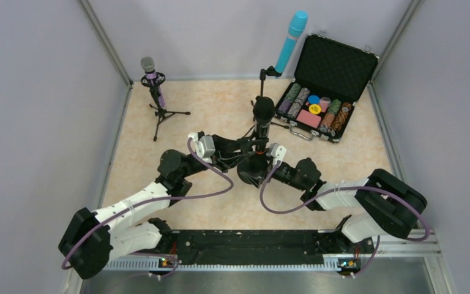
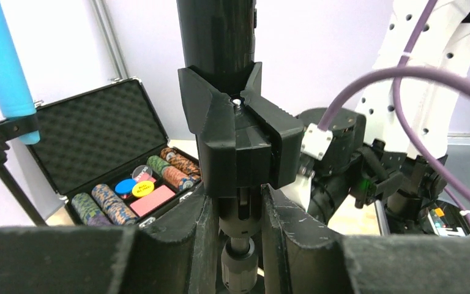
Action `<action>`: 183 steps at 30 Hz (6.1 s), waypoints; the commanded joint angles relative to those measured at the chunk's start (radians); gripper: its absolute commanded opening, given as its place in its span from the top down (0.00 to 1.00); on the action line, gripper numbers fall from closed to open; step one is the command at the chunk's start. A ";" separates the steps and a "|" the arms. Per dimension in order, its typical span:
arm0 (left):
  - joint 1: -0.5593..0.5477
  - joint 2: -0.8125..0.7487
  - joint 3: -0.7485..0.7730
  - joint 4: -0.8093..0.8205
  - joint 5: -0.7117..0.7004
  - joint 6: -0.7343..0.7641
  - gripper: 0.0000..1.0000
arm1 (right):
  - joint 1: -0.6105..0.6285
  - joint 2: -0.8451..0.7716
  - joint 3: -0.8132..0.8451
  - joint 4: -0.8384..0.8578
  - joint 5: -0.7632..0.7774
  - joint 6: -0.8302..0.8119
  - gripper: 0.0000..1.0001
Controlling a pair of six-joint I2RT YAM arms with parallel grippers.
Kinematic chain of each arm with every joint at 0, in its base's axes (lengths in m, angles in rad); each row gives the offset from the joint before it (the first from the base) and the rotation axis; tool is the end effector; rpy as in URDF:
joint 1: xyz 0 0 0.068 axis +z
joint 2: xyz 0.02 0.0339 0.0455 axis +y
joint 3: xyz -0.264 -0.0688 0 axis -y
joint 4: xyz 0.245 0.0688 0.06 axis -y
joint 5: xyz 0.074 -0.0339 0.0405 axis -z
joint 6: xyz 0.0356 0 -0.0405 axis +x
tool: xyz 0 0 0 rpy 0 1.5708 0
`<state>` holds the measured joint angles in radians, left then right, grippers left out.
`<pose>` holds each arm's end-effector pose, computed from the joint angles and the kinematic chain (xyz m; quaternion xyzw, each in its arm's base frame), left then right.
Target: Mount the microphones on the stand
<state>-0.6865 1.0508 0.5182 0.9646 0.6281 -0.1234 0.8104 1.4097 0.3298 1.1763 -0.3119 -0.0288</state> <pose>0.1598 -0.1580 0.3129 0.3924 0.4203 -0.4687 0.6706 0.1668 0.1912 0.1967 -0.3756 0.5596 0.3751 0.6365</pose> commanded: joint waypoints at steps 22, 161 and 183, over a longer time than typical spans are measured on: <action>-0.067 -0.023 0.154 0.256 -0.163 0.084 1.00 | 0.047 0.197 -0.014 -0.037 0.202 -0.026 0.23; 0.412 0.396 0.151 0.214 -0.156 -0.166 0.01 | -0.108 -0.178 0.139 -0.409 -0.091 0.186 0.01; 0.412 0.060 0.143 -0.823 -0.354 -0.138 0.01 | -0.198 -0.225 0.160 -0.677 0.103 0.332 0.01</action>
<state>-0.2771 1.1606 0.6483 0.3035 0.3653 -0.2802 0.6582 1.2400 0.4660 0.5846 -0.3103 0.2497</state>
